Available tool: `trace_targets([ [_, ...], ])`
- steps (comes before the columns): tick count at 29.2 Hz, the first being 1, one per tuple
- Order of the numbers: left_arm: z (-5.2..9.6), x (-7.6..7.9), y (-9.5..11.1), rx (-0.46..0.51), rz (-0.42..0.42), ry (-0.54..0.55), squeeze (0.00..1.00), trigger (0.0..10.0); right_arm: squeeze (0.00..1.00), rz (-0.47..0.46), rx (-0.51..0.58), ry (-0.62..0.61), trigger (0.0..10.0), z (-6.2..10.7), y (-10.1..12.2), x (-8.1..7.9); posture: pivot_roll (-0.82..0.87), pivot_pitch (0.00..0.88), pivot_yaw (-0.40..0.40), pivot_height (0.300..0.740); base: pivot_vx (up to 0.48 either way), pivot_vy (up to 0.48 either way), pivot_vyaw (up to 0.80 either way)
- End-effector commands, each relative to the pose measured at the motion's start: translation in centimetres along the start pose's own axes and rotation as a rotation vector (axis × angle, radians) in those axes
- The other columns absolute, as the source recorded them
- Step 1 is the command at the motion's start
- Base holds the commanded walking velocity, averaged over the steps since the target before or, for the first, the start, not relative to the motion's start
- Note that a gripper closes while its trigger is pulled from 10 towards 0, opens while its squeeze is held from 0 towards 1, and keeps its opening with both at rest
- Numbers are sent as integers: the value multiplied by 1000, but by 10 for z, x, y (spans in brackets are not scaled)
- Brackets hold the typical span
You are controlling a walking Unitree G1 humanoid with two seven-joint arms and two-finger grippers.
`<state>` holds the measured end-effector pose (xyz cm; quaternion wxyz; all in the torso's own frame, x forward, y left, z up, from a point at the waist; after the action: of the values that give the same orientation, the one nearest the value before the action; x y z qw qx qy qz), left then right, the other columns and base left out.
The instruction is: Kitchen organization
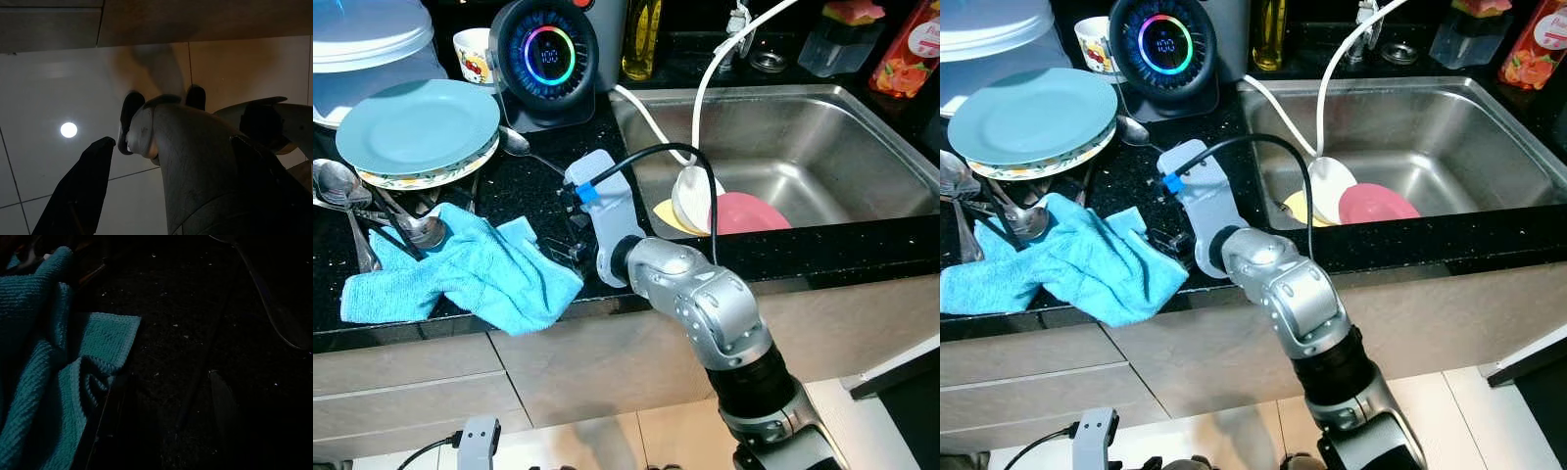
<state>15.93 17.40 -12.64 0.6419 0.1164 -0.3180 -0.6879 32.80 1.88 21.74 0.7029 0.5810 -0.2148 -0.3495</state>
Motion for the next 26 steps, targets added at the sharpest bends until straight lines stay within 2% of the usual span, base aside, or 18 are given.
trace_targets([
  [1,5,9,-30,-90,30,-18,0,10000,0,-14,-122,-94,1529,-1,-27,18,98,154,-72,740,0,0,0],
  [2,5,9,-30,-90,30,-18,0,10000,0,-14,-122,-94,1529,-1,-27,18,98,154,-72,740,0,0,0],
  [3,5,9,-30,-90,31,-18,0,10000,0,-2,-130,-109,0,0,-28,21,96,154,-72,740,0,0,0],
  [9,5,11,-31,-89,40,-18,0,10000,0,11,-144,-140,0,2,-30,27,96,157,-79,740,0,0,0],
  [17,5,12,-33,-91,45,-18,0,10000,0,86,-174,-200,0,6,-34,40,90,159,-80,740,0,0,0],
  [21,5,13,-34,-92,45,-19,0,10000,0,96,-176,-191,0,8,-34,41,89,159,-80,740,0,0,0],
  [25,5,12,-34,-94,43,-19,0,10000,0,69,-143,-184,0,10,-29,43,89,156,-80,740,0,0,0],
  [26,5,12,-34,-94,43,-19,0,10000,0,23,-86,-171,0,11,-20,43,89,156,-80,740,0,0,0],
])
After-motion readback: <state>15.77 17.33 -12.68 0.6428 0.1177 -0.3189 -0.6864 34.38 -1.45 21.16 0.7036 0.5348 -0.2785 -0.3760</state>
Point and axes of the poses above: a point about 5 cm out from each wrist's last joint towards the gripper, its own z axis pointing back from the gripper into the wrist, its own y axis along the axis of the wrist's last joint, x = y × z, the point moved 4 cm from there along -z, pointing out of the wrist towards the gripper, and after that the axes turned 9 degrees about -z, right-handed, at the moved point
